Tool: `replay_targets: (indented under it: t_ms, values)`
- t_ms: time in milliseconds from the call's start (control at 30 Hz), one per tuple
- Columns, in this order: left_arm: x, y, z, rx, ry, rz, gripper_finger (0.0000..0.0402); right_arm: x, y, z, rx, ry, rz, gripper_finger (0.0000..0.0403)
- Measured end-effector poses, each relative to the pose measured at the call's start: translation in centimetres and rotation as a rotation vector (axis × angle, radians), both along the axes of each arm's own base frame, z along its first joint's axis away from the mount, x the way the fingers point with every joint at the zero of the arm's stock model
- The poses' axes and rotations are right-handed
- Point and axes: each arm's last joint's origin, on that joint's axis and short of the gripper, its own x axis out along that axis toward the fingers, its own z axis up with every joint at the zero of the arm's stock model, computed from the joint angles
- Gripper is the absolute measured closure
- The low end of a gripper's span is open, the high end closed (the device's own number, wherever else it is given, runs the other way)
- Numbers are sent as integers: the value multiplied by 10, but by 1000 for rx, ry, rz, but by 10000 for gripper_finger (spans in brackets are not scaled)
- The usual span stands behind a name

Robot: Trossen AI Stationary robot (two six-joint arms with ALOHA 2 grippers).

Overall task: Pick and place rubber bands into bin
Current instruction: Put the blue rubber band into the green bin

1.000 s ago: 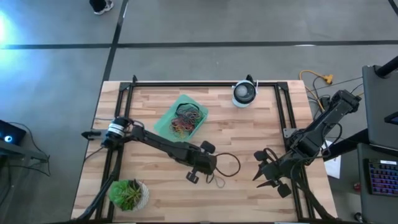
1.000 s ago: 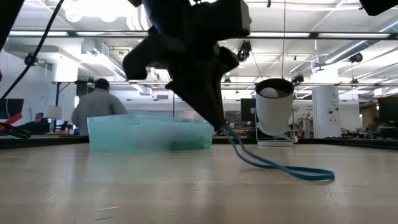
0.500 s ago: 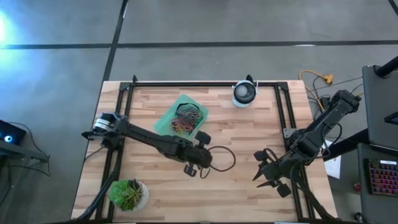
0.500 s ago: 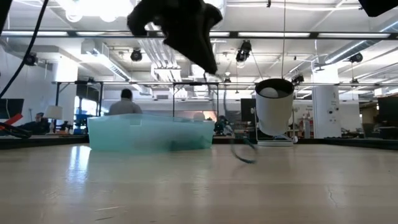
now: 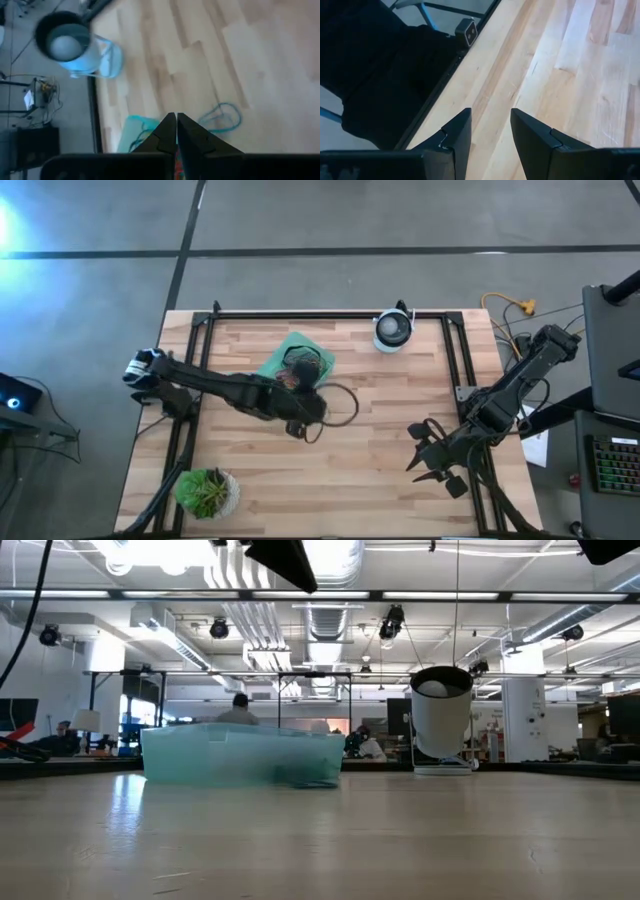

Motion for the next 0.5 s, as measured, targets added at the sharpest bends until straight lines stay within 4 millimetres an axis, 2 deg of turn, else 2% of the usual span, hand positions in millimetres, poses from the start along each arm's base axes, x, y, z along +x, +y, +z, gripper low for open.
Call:
replay_targets:
  t_ms: [133,233,300,500]
  values:
    - [-4,6,10,-107,-34,-25,401,0,0,-1,-2,3,0,271]
    - [4,3,1,-274,-1,-152,401,0,0,-1,-5,0,3,271]
    - [14,0,-16,-297,53,-172,401,0,0,-1,-10,-5,9,271]
    - [53,6,-86,-244,236,-144,401,1,0,0,-21,-23,8,271]
